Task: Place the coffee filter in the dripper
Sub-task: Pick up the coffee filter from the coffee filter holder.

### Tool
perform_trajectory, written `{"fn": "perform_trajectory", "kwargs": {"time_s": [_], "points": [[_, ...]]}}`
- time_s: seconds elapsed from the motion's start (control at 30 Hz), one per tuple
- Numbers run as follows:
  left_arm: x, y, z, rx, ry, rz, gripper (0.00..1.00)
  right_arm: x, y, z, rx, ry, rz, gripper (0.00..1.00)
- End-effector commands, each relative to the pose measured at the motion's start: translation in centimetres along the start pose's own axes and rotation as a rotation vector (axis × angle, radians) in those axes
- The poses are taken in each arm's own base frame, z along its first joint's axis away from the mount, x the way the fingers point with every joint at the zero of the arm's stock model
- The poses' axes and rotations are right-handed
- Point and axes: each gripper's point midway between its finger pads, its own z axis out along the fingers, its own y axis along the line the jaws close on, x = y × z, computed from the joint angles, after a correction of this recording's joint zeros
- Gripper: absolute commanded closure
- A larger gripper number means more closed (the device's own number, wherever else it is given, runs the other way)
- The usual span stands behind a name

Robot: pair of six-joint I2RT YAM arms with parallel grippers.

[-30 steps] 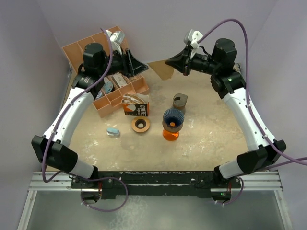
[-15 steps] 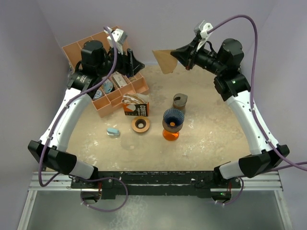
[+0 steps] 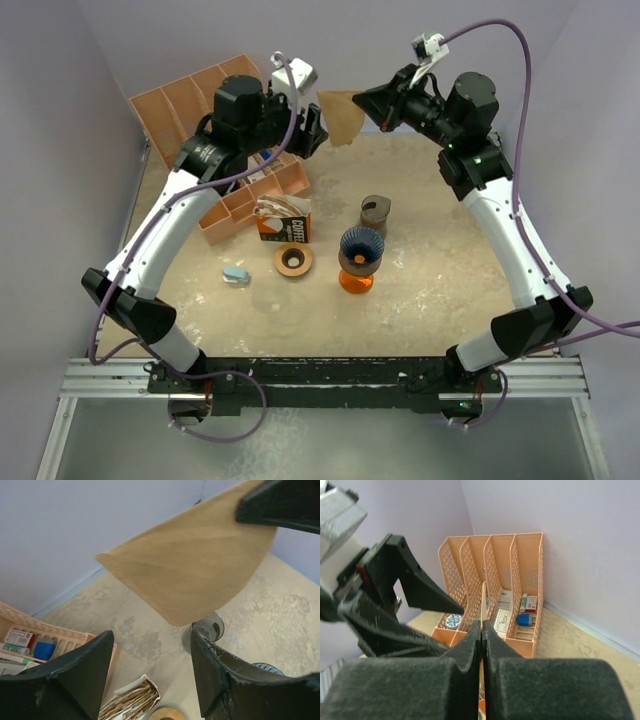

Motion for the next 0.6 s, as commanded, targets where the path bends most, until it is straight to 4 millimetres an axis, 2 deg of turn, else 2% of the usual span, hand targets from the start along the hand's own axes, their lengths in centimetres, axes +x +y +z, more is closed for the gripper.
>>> {"fn": "perform_trajectory", "kwargs": {"time_s": [0.0,0.13,0.57], "points": [[-1.5,-1.4,0.4,-0.016,-0.015,0.107,0.39,-3.8,0.2,-0.1,0.028,-0.103,0.061,1.0],[-0.5,-3.3,1.4,-0.005,0.028,0.179,0.39,-3.3,-0.3,0.0,0.041,-0.095,0.097,1.0],[-0.5,-4.2,3.0,-0.159,0.039,0.243,0.35,-2.8,-1.2,-0.8,0.043,-0.1,0.134,1.0]]}}
